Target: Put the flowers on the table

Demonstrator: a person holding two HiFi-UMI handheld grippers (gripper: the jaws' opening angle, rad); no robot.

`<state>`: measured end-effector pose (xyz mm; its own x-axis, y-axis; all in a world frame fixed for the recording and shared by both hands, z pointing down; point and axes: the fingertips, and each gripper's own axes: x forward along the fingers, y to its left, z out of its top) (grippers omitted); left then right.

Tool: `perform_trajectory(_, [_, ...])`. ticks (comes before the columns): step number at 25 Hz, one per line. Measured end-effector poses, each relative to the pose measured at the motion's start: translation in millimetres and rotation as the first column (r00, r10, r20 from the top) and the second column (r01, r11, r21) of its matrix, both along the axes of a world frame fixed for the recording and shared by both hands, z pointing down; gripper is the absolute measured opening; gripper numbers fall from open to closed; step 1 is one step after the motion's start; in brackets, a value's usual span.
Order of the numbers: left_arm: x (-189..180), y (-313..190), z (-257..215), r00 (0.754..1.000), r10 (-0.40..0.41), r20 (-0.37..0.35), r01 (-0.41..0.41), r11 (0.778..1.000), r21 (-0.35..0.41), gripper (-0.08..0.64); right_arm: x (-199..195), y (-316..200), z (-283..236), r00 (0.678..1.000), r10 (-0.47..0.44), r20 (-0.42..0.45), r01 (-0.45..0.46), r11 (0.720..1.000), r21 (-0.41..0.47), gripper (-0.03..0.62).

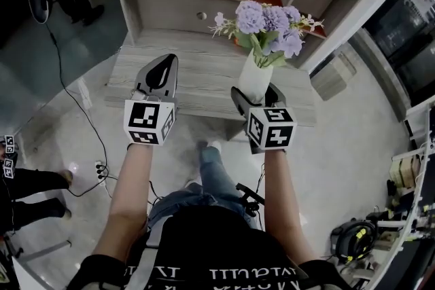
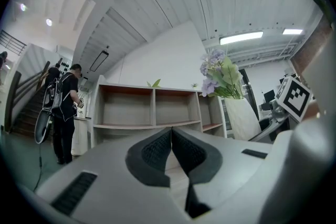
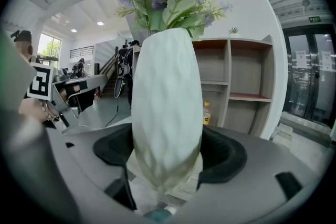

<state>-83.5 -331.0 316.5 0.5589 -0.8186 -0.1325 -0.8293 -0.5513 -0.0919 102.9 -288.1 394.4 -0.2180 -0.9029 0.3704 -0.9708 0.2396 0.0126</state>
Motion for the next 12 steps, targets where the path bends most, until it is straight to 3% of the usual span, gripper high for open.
perform_trajectory(12, [22.3, -0.9, 7.6, 0.999, -0.021, 0.025, 0.021, 0.999, -0.027, 0.009, 10.3, -19.5, 18.0, 0.999, -0.039, 0.001, 0.039, 0.999, 0.014, 0.384])
